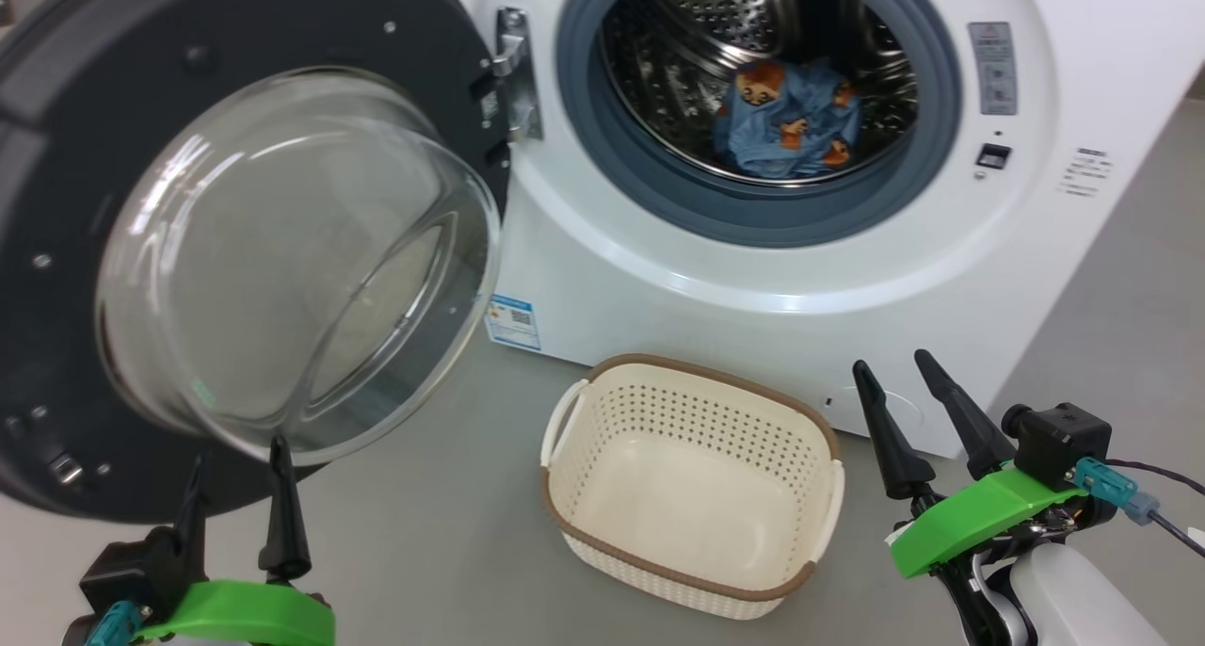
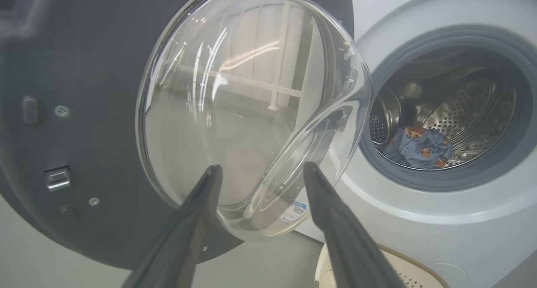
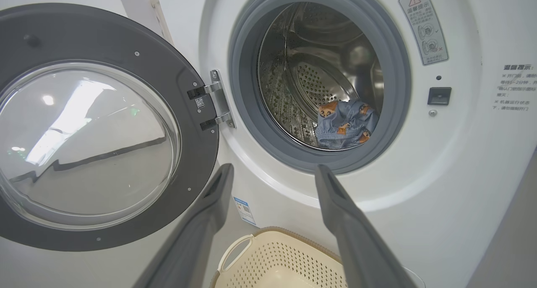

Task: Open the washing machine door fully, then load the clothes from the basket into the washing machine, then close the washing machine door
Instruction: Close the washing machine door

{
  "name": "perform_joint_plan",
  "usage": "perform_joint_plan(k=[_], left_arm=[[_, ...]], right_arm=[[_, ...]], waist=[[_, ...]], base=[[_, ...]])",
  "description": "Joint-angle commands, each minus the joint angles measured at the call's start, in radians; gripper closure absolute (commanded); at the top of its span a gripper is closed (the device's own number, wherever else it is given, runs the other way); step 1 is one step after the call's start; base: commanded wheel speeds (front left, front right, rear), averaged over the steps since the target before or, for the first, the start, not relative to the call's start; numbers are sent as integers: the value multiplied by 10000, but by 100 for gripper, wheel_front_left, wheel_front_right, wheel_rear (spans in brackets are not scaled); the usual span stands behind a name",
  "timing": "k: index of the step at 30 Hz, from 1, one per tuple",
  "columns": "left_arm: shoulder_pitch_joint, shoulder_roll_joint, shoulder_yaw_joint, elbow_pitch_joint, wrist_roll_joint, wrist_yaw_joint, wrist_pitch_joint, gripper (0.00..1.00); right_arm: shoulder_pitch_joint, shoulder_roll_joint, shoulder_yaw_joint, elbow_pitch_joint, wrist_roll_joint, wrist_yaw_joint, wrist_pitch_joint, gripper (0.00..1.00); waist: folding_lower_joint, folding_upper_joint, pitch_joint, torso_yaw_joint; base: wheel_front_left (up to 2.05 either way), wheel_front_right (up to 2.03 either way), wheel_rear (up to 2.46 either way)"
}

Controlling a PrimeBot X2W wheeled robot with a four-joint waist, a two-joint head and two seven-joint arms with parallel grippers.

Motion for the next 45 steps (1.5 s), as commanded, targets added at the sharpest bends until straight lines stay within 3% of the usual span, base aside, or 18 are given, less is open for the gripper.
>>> perform_joint_plan(k=[1, 15, 38, 39, 40, 41, 45], left_arm=[[-51, 226, 277, -200, 73, 81, 14, 0], [8, 331, 205, -312, 43, 284, 119, 0], [22, 649, 183, -801, -93, 363, 234, 0], [-8, 686, 193, -835, -112, 346, 254, 13], [-44, 722, 202, -885, -135, 315, 262, 61], [-82, 759, 214, -951, -157, 281, 258, 97], [-298, 959, 310, -1402, -231, 229, 325, 100]], right_arm=[[86, -48, 212, -180, -45, 54, -80, 0], [88, 15, 329, -169, 7, 54, -80, 0], [49, 90, 446, -188, 88, 54, -80, 0], [46, 96, 449, -186, 91, 54, -80, 0], [41, 99, 447, -185, 94, 54, -80, 0], [39, 99, 439, -189, 95, 54, -80, 0], [72, 79, 365, -203, 93, 54, -80, 0]], waist=[[0, 0, -17, 335], [0, 0, 6, 939], [0, 0, 180, 688], [0, 0, 183, 677], [0, 0, 187, 666], [0, 0, 188, 657], [0, 0, 185, 651]], base=[[0, 0, 0], [0, 0, 0], [0, 0, 0], [0, 0, 0], [0, 0, 0], [0, 0, 0], [0, 0, 0]])
